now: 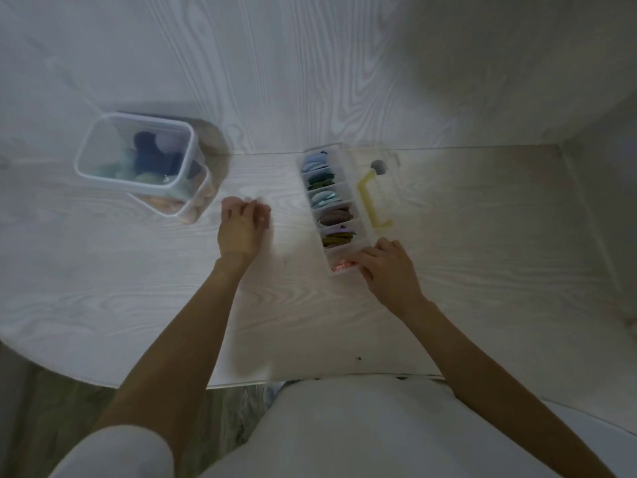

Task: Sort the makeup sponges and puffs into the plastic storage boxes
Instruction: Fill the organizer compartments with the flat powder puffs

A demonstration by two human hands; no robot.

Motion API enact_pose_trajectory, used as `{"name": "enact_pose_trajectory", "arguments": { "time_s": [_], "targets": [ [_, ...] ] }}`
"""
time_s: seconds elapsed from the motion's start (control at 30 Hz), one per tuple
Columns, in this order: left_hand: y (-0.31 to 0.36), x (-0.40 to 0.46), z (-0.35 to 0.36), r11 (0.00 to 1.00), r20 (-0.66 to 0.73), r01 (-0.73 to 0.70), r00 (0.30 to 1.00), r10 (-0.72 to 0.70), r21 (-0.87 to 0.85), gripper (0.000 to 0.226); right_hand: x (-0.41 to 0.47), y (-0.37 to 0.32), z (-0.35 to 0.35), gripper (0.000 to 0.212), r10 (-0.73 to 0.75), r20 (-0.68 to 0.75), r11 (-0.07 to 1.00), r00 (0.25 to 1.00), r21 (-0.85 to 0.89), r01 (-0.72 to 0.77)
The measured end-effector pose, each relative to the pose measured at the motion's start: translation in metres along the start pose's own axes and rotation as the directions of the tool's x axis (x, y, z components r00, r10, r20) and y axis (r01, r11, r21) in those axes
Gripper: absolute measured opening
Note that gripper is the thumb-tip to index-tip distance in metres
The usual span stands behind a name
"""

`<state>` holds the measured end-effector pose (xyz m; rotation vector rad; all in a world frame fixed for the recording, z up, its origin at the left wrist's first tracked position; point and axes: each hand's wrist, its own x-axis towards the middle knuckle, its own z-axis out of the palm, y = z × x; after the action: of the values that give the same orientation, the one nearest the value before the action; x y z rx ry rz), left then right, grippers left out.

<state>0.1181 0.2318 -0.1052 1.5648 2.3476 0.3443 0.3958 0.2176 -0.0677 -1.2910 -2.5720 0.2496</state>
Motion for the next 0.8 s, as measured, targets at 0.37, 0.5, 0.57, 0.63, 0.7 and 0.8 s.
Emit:
{"name": "enact_pose_trajectory", "arguments": {
  "time_s": [0.37,0.5,0.57,0.63,0.7,0.8],
  "targets": [
    [0.043,-0.041,-0.035,0.816,-0.147,-0.216,0.976,0.161,-0.536,0.013,0.001,-0.007,0.011,0.033,-0.001,-0.063,1.0,0.998,0.001,0.001],
    [0.077,-0.076,-0.026,0.743,-0.126,-0.352,0.93,0.344,-0.57,0.018,-0.001,-0.003,0.013,0.037,-0.036,-0.079,0.999,0.996,0.03,0.038],
    [0.085,-0.085,-0.014,0.807,-0.102,-0.356,0.931,0.351,-0.472,0.017,-0.001,-0.003,0.011,0.03,-0.064,-0.11,0.997,0.992,0.029,0.067],
    [0.088,-0.089,-0.007,0.887,-0.145,-0.351,0.936,0.321,-0.299,0.015,-0.003,-0.001,0.01,0.024,-0.073,-0.133,0.996,0.988,0.036,0.078],
    [0.089,-0.089,-0.008,0.921,-0.216,-0.332,0.933,0.288,-0.207,0.011,-0.003,-0.001,0.011,0.025,-0.064,-0.134,0.997,0.989,0.043,0.071],
    [0.086,-0.086,-0.006,0.918,-0.224,-0.36,0.92,0.321,-0.164,0.013,-0.004,-0.002,0.011,0.028,-0.058,-0.144,0.996,0.988,0.059,0.067]
  ]
}}
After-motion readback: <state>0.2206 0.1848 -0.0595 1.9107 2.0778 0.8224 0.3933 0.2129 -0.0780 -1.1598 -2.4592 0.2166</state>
